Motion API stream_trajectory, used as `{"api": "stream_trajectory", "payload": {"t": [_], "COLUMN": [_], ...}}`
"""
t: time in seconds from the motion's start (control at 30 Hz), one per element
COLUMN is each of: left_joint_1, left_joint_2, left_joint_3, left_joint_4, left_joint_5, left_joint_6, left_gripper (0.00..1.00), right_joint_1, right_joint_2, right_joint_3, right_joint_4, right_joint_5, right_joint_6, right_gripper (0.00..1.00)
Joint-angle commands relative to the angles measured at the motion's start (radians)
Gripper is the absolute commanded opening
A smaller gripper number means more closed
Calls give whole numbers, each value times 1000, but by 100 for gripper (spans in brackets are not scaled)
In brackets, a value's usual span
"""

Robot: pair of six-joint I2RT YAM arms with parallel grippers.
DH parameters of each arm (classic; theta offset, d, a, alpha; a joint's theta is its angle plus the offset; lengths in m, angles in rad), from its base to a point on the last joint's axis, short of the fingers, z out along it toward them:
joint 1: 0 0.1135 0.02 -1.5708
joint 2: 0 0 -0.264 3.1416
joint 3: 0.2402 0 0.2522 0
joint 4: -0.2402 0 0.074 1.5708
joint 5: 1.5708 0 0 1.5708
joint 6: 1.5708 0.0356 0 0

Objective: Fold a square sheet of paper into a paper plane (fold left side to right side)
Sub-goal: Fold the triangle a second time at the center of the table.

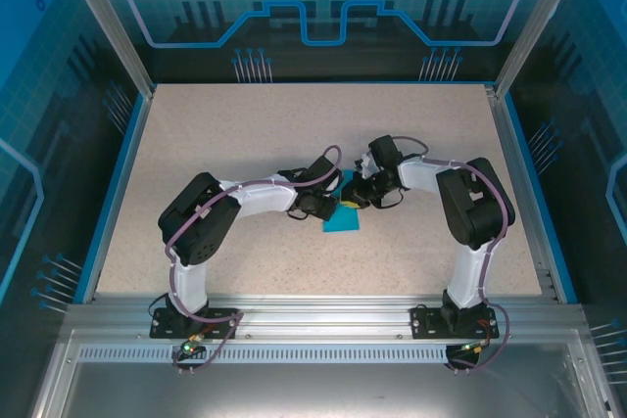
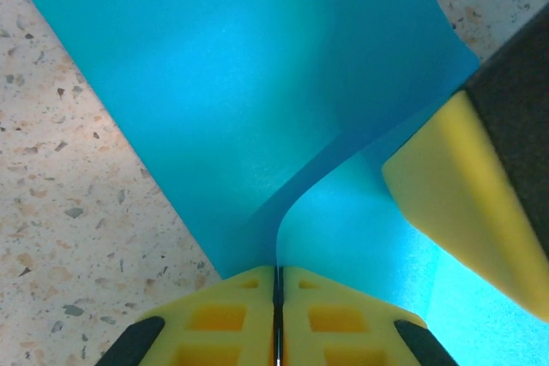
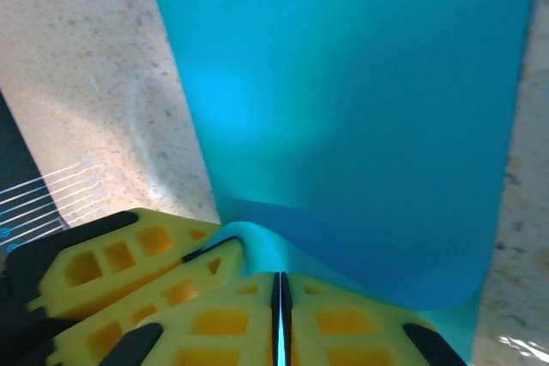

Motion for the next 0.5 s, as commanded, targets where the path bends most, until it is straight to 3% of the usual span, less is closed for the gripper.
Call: {"api": "stream_trajectory", "payload": {"t": [0.0,0.33,0.47], "left_joint_1": [6,6,6], "left_joint_2": [31,25,-5], "left_joint_3": [-5,4,13], "left_joint_4": [-5,-13,-27], "left_joint_5": [21,23,16], "left_joint_6": [-8,-1,-1], "left_gripper": [11,13,21], "right_joint_1": [18,20,17], "right_joint_2": [28,54,70], "right_joint_3": [26,39,29], "right_joint_4": [-80,-164,-177], "right_joint_5": [33,112,133], "right_joint_6": [-32,-85,-90], "right_gripper": [12,12,12]}}
